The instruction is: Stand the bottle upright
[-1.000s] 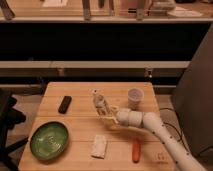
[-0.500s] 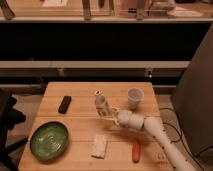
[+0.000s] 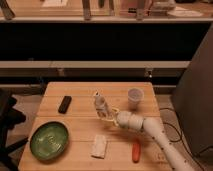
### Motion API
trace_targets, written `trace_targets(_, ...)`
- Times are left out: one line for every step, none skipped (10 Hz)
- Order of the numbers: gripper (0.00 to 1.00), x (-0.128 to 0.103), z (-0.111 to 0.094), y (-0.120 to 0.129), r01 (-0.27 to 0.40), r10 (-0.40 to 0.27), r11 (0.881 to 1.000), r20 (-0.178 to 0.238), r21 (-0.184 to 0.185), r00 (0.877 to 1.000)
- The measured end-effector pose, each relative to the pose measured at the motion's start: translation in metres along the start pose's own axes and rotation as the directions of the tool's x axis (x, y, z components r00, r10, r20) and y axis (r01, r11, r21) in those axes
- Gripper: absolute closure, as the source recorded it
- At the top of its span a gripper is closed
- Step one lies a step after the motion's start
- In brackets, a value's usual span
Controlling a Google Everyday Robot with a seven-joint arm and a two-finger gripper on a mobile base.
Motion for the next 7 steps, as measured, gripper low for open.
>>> trace_targets(1.00,-0.004,-0.001,-0.001,-0.007,0.007,1.000,0.004,-0.001,1.000)
trace_targets(1.00,-0.009,-0.001,-0.003,-0.014,0.014,1.000,0.006,-0.002,1.000)
trace_targets(1.00,-0.014,-0.001,-0.004,-0.024,0.024,1.000,0.004,-0.005,1.000)
trace_targets(1.00,-0.020,-0.001,-0.005,-0.035,0.035,0.999,0.000,-0.006,0.999)
trace_targets(1.00,-0.024,-0.001,-0.006,-0.042,0.042,0.999,-0.005,-0.007,0.999)
trace_targets(1.00,-0.028,0.000,-0.007,-0.048,0.048,0.999,-0.011,-0.007,0.999)
trace_targets(1.00,-0.032,0.001,-0.008,-0.053,0.053,0.999,-0.014,-0.007,0.999)
